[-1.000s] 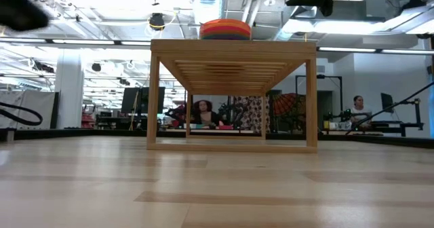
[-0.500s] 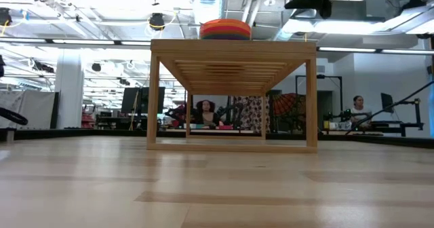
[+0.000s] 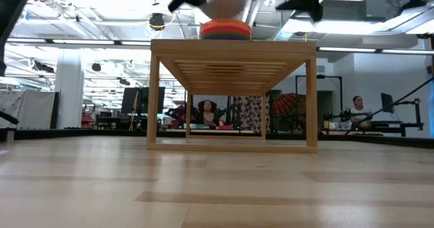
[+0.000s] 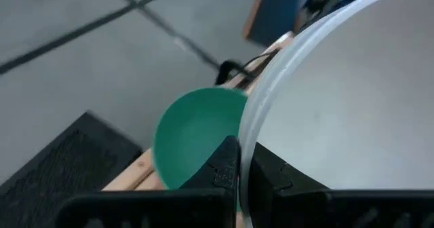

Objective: Place and stack bowls onto a shelf
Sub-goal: Stack the big white bowl on top of the big green bowl on the shelf

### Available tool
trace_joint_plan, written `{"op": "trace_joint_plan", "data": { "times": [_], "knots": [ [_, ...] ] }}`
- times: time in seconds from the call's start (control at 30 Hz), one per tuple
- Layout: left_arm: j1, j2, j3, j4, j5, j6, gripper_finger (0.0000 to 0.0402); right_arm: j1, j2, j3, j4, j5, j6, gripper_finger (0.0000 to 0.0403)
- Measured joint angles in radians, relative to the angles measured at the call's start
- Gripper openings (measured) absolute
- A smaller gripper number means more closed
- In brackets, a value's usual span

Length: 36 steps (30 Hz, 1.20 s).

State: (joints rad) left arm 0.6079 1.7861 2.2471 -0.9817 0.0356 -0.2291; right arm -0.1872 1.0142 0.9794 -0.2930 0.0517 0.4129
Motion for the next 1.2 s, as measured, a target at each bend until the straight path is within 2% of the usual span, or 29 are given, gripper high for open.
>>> {"op": "trace_joint_plan", "data": {
  "times": [0.23,0.53,0.67,0.8,0.97,1.03,1.2],
  "knots": [
    [0.043,0.141,0.0,-0.01,-0.014,-0.041,0.0,0.024,-0.062,0.001,0.063,0.0,0.0,0.0243],
    [0.06,0.165,-0.009,0.001,-0.016,0.041,0.0008,0.051,-0.072,0.001,0.053,0.0,-0.001,0.0243],
    [0.059,0.165,-0.01,0.005,-0.013,0.046,0.0044,0.051,-0.069,0.0,0.037,0.0,-0.002,0.0243],
    [0.06,0.165,-0.004,0.012,0.005,0.045,0.0102,0.051,-0.064,0.0,0.038,0.0,-0.002,0.0243],
    [0.067,0.165,0.077,0.012,0.008,0.044,0.0167,0.05,-0.065,0.0,0.04,0.0,0.005,0.0243],
    [0.076,0.156,0.11,0.018,0.009,0.045,0.0184,0.05,-0.065,0.0,0.043,0.0,0.005,0.0243],
    [0.089,0.094,0.09,0.063,0.011,0.09,0.0201,0.05,-0.065,0.0,0.049,0.0,0.005,0.0243]
  ]
}}
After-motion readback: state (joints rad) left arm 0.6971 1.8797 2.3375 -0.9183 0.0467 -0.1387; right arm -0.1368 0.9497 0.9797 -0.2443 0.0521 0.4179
